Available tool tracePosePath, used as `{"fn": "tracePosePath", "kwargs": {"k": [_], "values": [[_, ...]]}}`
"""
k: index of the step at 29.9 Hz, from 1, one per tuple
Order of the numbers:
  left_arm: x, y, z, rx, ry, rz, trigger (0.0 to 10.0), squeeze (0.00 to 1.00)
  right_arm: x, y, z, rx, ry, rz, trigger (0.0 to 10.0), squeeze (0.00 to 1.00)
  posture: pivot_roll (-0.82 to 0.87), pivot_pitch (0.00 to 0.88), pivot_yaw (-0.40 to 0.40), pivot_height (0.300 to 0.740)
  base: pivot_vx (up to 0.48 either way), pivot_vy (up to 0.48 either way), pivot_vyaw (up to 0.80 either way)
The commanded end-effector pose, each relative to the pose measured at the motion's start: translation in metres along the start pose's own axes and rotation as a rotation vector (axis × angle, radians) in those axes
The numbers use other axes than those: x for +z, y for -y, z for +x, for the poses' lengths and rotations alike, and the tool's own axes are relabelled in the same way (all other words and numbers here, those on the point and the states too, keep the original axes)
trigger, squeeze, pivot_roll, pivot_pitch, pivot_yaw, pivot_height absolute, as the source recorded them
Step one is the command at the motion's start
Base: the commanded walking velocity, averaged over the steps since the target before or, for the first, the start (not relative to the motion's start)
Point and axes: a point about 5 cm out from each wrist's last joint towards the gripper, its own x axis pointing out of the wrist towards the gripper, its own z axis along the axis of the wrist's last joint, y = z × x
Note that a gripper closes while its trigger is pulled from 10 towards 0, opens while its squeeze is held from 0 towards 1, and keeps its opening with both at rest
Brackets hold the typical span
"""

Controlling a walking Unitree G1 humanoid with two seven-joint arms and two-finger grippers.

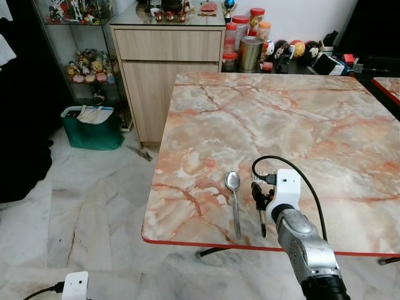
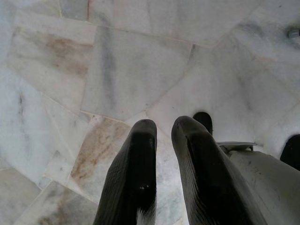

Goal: Setting the table

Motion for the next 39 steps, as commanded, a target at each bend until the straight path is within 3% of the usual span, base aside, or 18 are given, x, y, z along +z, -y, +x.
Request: {"fn": "tracePosePath", "kwargs": {"k": [1, 15, 39], "values": [[-0.006, 0.0, -0.001, 0.0, -0.025, 0.002, 10.0, 0.0, 0.003, 0.005, 0.003, -0.01, 0.003, 0.014, 10.0, 0.0, 0.0, 0.098, -0.04, 0.74, 0.0, 0.0, 0.0], [-0.007, 0.0, -0.001, 0.001, -0.027, 0.01, 10.0, 0.0, 0.005, 0.002, 0.009, 0.017, 0.004, 0.021, 10.0, 0.0, 0.0, 0.097, -0.043, 0.74, 0.0, 0.0, 0.0], [-0.008, 0.001, -0.001, -0.006, -0.033, 0.015, 10.0, 0.0, -0.011, -0.001, 0.01, 0.021, -0.106, -0.001, 10.0, 0.0, 0.0, 0.088, -0.047, 0.74, 0.0, 0.0, 0.0]]}}
